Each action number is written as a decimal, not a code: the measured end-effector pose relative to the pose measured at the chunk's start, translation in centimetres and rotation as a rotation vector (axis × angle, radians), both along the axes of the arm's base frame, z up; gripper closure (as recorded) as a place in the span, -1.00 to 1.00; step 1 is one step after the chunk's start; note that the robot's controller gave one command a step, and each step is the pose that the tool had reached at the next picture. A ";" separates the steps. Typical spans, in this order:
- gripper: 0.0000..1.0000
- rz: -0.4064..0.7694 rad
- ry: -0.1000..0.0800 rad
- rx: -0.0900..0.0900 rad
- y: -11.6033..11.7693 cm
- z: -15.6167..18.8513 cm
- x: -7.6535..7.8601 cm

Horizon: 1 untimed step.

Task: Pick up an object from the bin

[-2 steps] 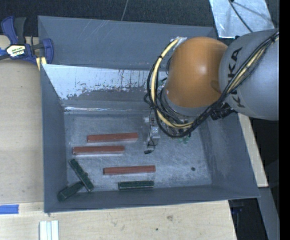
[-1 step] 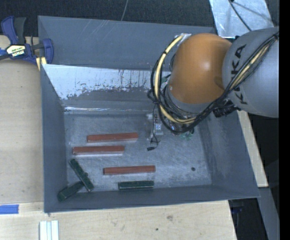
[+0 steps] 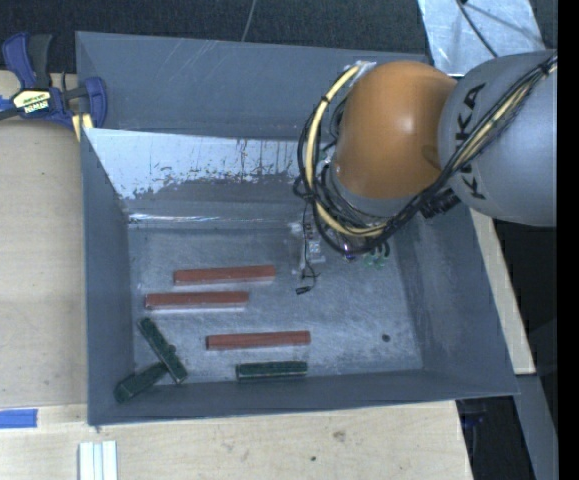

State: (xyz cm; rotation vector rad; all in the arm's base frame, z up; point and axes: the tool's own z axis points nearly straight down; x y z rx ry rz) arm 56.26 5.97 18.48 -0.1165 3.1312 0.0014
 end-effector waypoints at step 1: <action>-1.00 -0.132 0.014 -0.002 -2.4 -11.2 -6.5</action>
Offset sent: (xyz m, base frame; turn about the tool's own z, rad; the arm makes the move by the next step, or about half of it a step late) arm 0.0000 0.0000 0.0000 0.0000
